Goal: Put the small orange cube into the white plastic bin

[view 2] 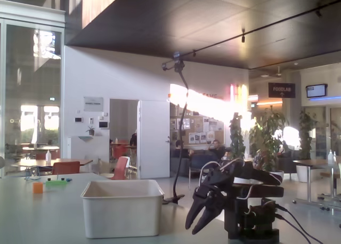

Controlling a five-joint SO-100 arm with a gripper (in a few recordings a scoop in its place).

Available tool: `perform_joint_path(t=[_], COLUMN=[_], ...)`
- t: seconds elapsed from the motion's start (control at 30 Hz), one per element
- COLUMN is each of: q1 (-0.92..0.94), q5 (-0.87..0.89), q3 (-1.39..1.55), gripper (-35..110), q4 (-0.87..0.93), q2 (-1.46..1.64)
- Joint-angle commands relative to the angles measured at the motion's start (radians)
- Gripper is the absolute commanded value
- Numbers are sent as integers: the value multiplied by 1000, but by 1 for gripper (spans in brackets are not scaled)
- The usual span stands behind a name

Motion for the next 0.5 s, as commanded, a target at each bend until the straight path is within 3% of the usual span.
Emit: perform_joint_path(t=[0.0, 0.47], q1=[-2, -2], q5=[5, -6], q3=[11, 69], gripper=[14, 14], q4=[3, 2], q2=[2, 12])
